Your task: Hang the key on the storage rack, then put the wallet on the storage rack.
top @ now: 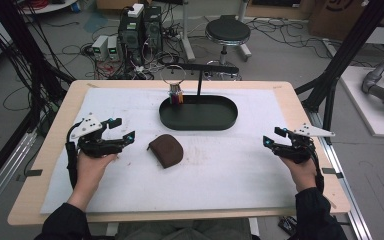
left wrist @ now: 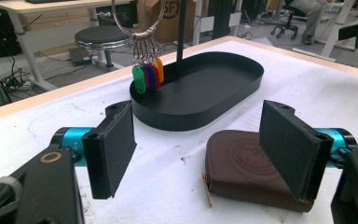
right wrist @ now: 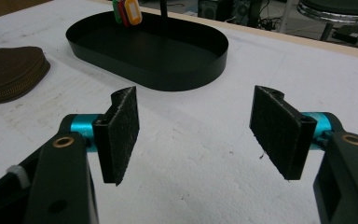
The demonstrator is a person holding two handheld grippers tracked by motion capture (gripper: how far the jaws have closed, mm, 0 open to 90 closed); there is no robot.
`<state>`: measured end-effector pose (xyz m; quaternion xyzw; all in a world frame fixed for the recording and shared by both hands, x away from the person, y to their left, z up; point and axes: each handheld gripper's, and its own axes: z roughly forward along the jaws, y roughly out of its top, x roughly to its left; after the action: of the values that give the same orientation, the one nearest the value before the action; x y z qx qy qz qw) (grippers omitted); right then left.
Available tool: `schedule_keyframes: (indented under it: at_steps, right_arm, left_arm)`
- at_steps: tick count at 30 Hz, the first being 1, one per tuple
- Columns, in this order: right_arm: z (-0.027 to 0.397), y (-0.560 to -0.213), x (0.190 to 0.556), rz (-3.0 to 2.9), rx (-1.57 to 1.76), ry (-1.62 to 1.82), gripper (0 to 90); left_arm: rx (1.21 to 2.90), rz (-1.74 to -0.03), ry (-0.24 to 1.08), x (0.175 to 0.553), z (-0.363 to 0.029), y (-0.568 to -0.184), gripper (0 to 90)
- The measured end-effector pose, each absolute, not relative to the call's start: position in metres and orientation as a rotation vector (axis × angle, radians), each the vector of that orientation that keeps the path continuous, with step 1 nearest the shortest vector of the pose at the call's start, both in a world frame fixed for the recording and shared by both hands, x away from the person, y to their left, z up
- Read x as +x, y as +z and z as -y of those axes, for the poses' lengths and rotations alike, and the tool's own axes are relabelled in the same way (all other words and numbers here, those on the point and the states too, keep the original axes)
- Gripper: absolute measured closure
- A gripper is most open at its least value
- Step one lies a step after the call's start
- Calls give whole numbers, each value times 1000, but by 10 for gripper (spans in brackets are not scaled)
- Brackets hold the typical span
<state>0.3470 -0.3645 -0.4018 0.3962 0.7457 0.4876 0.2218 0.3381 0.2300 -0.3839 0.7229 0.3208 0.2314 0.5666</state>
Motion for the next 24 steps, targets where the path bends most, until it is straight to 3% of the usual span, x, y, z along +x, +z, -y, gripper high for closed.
schedule_keyframes:
  at_steps: [24]
  right_arm:
    - [365, -402, 347, -2061, 1088, 1347, 336]
  left_arm:
    - [1737, -728, 426, 342, -225, -392, 271]
